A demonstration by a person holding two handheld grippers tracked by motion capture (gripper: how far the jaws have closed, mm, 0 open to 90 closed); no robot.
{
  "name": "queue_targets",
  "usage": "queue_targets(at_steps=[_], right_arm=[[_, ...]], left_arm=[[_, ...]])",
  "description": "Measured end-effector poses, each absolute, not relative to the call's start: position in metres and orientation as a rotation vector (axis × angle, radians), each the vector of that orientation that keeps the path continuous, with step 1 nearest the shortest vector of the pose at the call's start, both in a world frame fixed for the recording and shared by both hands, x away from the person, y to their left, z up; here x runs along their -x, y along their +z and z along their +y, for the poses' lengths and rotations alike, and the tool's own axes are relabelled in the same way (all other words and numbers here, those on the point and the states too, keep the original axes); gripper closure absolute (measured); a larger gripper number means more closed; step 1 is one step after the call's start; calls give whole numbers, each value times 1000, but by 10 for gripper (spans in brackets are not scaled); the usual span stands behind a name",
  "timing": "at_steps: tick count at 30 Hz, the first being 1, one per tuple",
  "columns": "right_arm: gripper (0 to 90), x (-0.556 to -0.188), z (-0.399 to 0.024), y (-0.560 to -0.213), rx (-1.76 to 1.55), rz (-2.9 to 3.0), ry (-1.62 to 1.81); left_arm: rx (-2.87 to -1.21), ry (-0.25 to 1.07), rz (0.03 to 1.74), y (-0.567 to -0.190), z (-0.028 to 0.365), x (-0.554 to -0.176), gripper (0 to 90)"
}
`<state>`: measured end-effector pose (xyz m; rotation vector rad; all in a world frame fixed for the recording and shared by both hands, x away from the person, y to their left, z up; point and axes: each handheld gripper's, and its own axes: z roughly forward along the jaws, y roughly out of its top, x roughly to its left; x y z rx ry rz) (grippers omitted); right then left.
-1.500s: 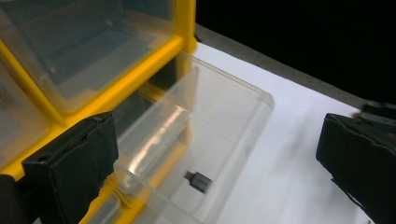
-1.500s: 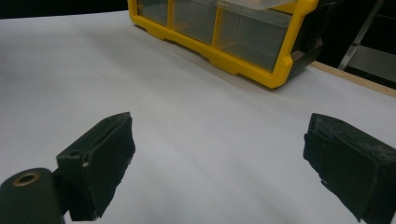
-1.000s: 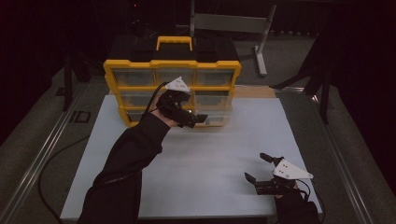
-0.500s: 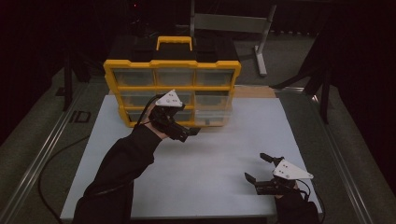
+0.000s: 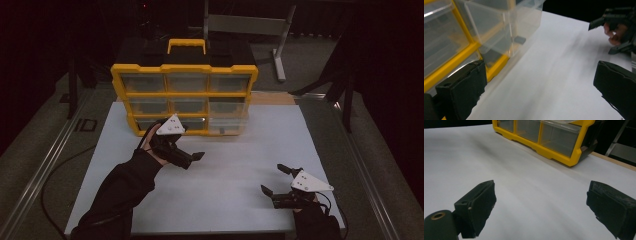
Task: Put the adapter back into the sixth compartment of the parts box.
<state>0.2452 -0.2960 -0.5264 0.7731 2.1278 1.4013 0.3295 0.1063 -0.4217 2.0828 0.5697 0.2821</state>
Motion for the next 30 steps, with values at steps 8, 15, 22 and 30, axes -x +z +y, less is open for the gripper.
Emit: queue_targets(at_steps=[8, 15, 22, 30], right_arm=[[86, -246, -295, -526, -770, 2124, 1403], [86, -244, -293, -525, -760, 2125, 1396], [86, -245, -293, -526, -763, 2133, 1397], [86, -244, -293, -526, -756, 2130, 1401]], left_arm=[[-2064, 287, 592, -442, 124, -314, 0], [-2070, 291, 606, -461, 139, -302, 0], [-2063, 305, 634, -475, 150, -293, 0], [-2074, 312, 654, -494, 162, -281, 0]])
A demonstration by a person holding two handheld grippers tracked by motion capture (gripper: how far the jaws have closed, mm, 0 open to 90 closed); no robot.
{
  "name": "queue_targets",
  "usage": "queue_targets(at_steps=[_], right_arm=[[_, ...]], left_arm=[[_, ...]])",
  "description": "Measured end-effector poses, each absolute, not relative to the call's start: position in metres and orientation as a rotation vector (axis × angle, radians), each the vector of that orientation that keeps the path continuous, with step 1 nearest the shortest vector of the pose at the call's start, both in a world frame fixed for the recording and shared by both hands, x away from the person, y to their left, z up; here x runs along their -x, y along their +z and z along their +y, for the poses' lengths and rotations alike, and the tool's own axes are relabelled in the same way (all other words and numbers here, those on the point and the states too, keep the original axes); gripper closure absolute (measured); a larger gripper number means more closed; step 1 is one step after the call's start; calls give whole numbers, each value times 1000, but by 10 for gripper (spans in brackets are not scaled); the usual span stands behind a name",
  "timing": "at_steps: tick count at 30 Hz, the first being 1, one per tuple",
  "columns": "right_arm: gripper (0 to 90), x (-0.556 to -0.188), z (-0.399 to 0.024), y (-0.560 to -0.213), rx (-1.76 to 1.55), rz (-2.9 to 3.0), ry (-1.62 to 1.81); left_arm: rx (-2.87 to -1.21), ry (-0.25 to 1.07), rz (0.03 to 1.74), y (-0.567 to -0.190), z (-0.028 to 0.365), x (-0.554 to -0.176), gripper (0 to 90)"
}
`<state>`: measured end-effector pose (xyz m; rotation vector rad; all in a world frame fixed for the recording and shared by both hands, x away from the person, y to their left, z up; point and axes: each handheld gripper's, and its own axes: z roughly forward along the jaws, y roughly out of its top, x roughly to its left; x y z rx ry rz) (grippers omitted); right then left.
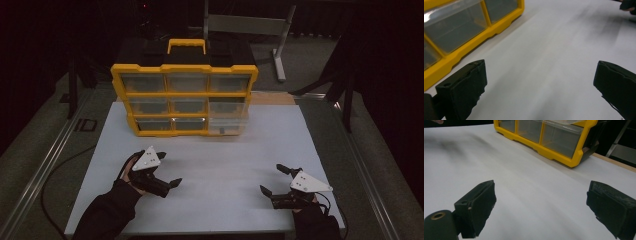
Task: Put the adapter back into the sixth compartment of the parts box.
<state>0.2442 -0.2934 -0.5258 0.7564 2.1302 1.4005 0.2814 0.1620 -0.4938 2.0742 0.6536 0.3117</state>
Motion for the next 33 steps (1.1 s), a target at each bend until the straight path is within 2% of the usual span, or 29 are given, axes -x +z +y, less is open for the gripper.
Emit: queue_targets(at_steps=[13, 33], right_arm=[[86, -243, -293, -526, -752, 2135, 1392], [86, -243, -294, -526, -751, 2135, 1397]], left_arm=[[-2081, 312, 685, -524, 177, -263, 0], [-2099, 348, 719, -540, 197, -239, 0]])
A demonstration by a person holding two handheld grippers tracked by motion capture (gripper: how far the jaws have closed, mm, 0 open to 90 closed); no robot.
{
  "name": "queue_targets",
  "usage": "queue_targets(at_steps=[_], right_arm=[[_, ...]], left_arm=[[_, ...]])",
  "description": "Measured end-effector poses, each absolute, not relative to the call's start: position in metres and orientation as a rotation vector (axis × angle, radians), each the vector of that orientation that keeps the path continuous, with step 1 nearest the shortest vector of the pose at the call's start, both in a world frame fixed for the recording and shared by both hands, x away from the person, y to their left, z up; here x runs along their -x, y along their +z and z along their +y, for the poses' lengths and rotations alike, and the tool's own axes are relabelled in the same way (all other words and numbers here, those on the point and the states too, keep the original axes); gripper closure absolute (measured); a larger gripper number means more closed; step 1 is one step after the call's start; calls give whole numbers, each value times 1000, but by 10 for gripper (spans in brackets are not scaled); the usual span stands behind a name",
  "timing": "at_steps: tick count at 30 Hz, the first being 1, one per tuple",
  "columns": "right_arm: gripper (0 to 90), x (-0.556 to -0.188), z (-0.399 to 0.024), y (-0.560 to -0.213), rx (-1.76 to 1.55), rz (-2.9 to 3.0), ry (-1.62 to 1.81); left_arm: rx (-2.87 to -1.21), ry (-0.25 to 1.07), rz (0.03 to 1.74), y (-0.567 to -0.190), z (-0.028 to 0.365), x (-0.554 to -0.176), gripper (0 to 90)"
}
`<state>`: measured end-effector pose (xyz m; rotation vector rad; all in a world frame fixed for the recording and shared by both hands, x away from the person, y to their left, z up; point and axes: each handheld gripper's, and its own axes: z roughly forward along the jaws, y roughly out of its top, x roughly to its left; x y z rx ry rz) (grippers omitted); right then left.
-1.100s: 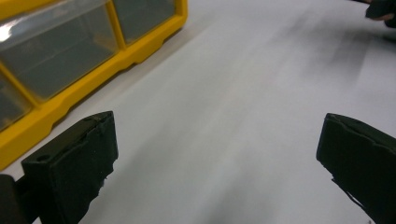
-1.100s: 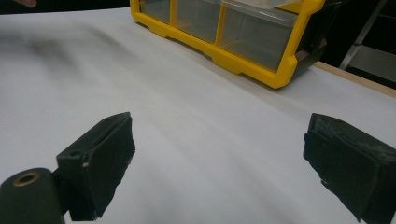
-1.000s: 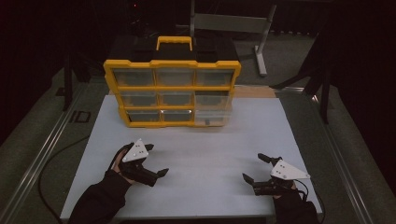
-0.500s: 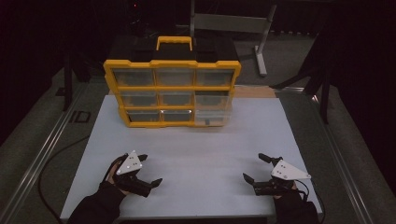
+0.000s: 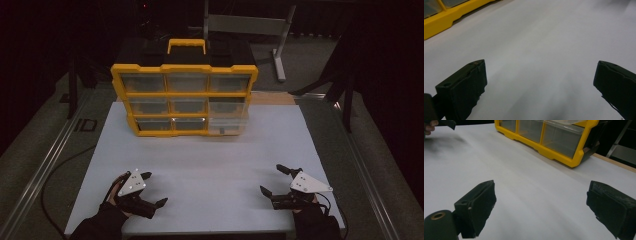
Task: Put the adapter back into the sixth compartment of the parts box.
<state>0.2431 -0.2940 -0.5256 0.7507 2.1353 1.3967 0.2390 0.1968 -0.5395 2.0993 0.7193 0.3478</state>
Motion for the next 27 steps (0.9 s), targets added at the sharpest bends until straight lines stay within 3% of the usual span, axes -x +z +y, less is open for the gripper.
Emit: queue_targets(at_steps=[27], right_arm=[[86, -243, -295, -525, -739, 2134, 1391]], left_arm=[[-2088, 357, 753, -542, 208, -234, 0]])
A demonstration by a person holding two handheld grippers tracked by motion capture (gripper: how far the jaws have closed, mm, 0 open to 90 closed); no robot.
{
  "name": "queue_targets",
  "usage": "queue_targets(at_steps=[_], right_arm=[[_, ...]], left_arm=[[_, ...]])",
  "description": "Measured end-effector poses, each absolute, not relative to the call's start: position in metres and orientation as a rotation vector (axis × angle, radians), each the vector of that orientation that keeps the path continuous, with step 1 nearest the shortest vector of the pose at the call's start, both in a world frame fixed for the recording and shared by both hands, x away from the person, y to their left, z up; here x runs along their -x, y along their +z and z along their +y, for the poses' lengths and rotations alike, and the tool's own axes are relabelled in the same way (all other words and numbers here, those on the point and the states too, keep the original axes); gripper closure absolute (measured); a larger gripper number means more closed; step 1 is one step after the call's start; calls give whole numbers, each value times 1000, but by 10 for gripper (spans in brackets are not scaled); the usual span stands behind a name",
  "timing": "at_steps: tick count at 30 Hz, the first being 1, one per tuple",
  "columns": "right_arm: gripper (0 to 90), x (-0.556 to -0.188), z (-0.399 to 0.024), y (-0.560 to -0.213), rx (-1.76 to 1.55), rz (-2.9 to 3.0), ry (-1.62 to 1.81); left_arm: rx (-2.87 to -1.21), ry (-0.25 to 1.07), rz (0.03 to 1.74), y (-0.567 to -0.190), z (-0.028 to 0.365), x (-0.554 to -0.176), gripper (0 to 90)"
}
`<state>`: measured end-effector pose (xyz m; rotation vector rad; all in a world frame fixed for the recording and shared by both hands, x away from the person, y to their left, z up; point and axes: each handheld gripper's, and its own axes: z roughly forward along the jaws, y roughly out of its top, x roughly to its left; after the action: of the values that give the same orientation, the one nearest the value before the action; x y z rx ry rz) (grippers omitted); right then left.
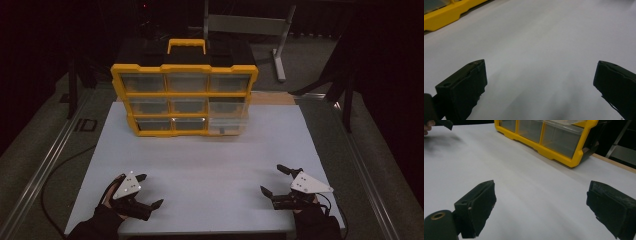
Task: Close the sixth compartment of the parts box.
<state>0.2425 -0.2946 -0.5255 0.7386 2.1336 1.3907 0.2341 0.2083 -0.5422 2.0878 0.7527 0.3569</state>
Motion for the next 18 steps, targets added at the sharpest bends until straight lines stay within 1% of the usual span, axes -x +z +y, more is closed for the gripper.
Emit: queue_targets(at_steps=[18], right_arm=[[86, -242, -292, -522, -742, 2145, 1359]], left_arm=[[-2073, 362, 749, -540, 211, -232, 0]])
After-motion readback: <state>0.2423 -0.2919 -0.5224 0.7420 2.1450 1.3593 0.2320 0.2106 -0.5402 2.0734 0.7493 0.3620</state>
